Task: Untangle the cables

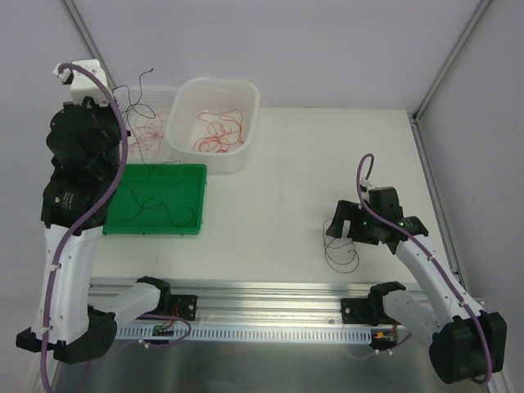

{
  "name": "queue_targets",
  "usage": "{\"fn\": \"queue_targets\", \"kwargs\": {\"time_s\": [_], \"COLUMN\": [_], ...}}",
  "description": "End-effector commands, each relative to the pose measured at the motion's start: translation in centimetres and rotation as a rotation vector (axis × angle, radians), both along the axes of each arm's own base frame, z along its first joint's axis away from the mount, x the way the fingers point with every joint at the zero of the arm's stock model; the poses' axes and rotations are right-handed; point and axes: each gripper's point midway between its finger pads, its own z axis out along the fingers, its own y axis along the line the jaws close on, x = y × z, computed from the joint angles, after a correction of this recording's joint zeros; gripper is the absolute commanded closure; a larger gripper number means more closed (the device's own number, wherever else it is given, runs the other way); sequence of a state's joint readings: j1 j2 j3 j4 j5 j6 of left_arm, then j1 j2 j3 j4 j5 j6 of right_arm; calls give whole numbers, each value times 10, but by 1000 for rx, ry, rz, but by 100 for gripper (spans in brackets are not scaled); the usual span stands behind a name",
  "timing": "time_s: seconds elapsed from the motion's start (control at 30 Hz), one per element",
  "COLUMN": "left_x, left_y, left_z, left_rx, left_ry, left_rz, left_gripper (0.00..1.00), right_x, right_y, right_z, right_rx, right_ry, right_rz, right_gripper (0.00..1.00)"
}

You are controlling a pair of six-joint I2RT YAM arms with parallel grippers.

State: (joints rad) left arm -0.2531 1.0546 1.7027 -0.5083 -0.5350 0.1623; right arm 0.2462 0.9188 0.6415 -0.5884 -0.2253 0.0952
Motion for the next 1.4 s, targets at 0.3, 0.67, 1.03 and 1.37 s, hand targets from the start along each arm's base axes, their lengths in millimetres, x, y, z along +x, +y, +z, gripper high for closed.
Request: {"fn": "queue_targets", "kwargs": {"time_s": [0.3,0.67,1.03,1.37], "left_x": [16,21,0,-12], "left_y": [69,79,73,22], "left_z": [-171,-314,-342,-319], "left_rx": [-172,-366,-447,-525], "left_ry": [267,545,605,538], "left_rz": [351,391,439,121], "left_gripper": [100,95,50,1], "right_x": [0,-4,0,1], "right_y": [4,0,-21,-74], "right_z": [7,-2,1,-5], "right_rx": [8,-5,-85,-299], "right_ry": [-22,-20,-52,-25], "right_rz": [28,11,-110,-386], "right_gripper": [0,0,0,3]}}
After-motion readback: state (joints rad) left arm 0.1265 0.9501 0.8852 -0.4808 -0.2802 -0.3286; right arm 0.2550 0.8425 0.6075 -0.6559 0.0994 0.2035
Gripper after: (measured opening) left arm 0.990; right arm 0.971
